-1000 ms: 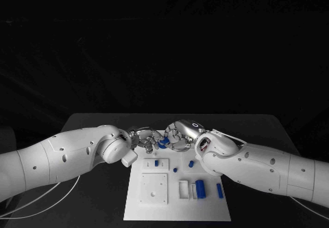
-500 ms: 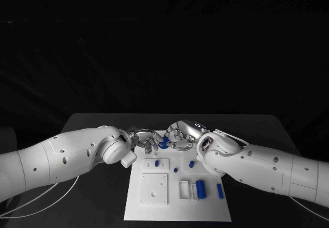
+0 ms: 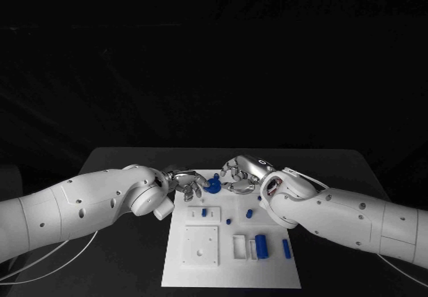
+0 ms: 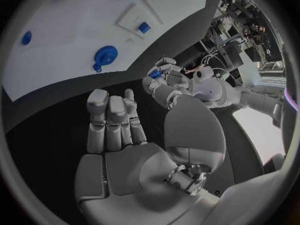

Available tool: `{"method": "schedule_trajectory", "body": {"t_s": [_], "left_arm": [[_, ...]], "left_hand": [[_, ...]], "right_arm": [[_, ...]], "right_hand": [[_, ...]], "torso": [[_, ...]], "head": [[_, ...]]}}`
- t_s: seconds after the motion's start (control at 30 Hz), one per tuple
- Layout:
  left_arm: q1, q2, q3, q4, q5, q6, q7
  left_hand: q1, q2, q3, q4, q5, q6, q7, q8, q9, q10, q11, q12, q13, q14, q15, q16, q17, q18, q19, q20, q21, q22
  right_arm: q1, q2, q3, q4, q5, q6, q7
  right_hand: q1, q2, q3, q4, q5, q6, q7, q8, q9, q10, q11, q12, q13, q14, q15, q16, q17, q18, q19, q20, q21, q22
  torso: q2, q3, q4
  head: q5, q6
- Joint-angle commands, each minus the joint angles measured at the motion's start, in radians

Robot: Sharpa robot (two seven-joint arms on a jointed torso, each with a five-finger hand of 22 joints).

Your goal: Assemble the parts on the task board

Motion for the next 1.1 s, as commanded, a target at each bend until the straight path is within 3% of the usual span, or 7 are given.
{"method": "schedule_trajectory", "body": {"t_s": [0.03,0.2,0.3,0.33,0.5,0.73,1.1], "left_arm": [[-0.001,-0.008,-0.008,0.003,-0.15,-0.076,-0.027],[-0.001,-0.023,-0.038,0.009,-0.217,-0.106,-0.034],[-0.002,-0.03,-0.062,0.011,-0.249,-0.138,-0.036],[-0.004,-0.031,-0.064,0.008,-0.255,-0.153,-0.032],[-0.022,-0.033,-0.064,0.002,-0.302,-0.208,-0.031],[-0.054,-0.032,-0.064,-0.006,-0.379,-0.253,-0.057],[-0.092,-0.02,-0.065,-0.005,-0.513,-0.275,-0.117]], "left_hand": [[0.028,-0.004,-0.006,0.004,0.007,0.031,-0.007,0.01,0.014,0.043,-0.028,0.013,0.006,0.039,-0.026,0.024,0.009,0.021,0.015,-0.095,0.015,0.022],[0.043,-0.031,-0.007,0.008,0.035,0.057,-0.019,0.016,0.026,0.066,-0.041,0.03,0.017,0.056,-0.039,0.058,0.018,0.026,0.03,-0.103,0.04,0.022],[0.053,-0.046,-0.006,0.012,0.04,0.067,-0.023,0.016,0.031,0.078,-0.045,0.036,0.022,0.066,-0.044,0.07,0.018,0.028,0.04,-0.107,0.052,0.021],[0.056,-0.05,-0.006,0.014,0.04,0.069,-0.024,0.016,0.033,0.08,-0.046,0.038,0.022,0.069,-0.045,0.072,0.018,0.029,0.042,-0.108,0.055,0.021],[0.076,-0.08,-0.006,0.021,0.046,0.089,-0.032,0.019,0.041,0.097,-0.054,0.05,0.031,0.081,-0.052,0.093,0.021,0.033,0.052,-0.113,0.07,0.02],[0.087,-0.094,-0.009,0.03,0.065,0.105,-0.038,0.02,0.049,0.109,-0.061,0.063,0.04,0.089,-0.059,0.116,0.024,0.035,0.059,-0.117,0.085,0.02],[0.096,-0.099,-0.008,0.035,0.088,0.119,-0.044,0.022,0.058,0.117,-0.066,0.075,0.048,0.095,-0.063,0.133,0.024,0.039,0.063,-0.12,0.097,0.019]], "right_arm": [[0.0,-0.018,0.006,-0.004,0.05,-0.007,0.011],[0.001,-0.045,0.024,-0.016,0.117,0.0,0.021],[0.001,-0.063,0.034,-0.016,0.161,0.016,0.025],[0.002,-0.068,0.038,-0.016,0.178,0.018,0.026],[0.017,-0.097,0.045,-0.009,0.214,0.022,0.031],[0.022,-0.128,0.048,0.001,0.234,0.025,0.028],[0.022,-0.151,0.048,0.008,0.216,0.015,0.04]], "right_hand": [[-0.008,0.006,-0.005,0.002,0.002,-0.011,0.012,0.004,0.001,0.002,-0.004,0.006,-0.002,0.001,-0.005,0.002,0.001,0.069,0.0,-0.003,-0.004,0.008],[-0.006,0.008,-0.004,0.001,0.004,-0.01,0.012,0.005,0.001,0.002,-0.004,0.006,-0.002,0.001,-0.005,0.002,0.001,0.069,-0.001,-0.003,-0.004,0.009],[-0.005,0.009,-0.003,0.001,0.005,-0.01,0.012,0.005,0.001,0.001,-0.004,0.006,-0.003,0.001,-0.005,0.001,0.0,0.069,-0.002,-0.003,-0.005,0.009],[-0.005,0.009,-0.003,0.001,0.006,-0.01,0.012,0.005,0.001,0.001,-0.004,0.006,-0.003,0.001,-0.005,0.001,0.0,0.069,-0.002,-0.003,-0.005,0.009],[-0.005,0.011,-0.002,0.001,0.008,-0.009,0.012,0.005,0.001,0.0,-0.004,0.006,-0.003,-0.001,-0.004,0.0,0.0,0.069,-0.003,-0.003,-0.006,0.009],[-0.006,0.011,-0.003,-0.001,0.011,-0.009,0.013,0.006,0.001,-0.002,-0.003,0.006,-0.004,-0.003,-0.004,-0.002,-0.001,0.069,-0.007,-0.001,-0.008,0.009],[-0.006,0.012,-0.002,-0.002,0.027,-0.009,0.013,0.006,0.0,-0.005,-0.003,0.006,-0.006,-0.006,-0.003,-0.004,-0.002,0.069,-0.01,0.001,-0.011,0.01]], "torso": [[-0.002,-0.0001,0.0018],[-0.008,0.0005,0.001],[-0.016,0.0009,0.0014],[-0.02,0.0013,0.0014],[-0.033,0.0031,0.0016],[-0.054,0.0084,-0.0005],[-0.072,0.0246,-0.0032]], "head": [[0.004,-0.003],[0.011,-0.005],[0.015,-0.009],[0.017,-0.011],[0.017,-0.019],[0.026,-0.031],[0.045,-0.062]]}}
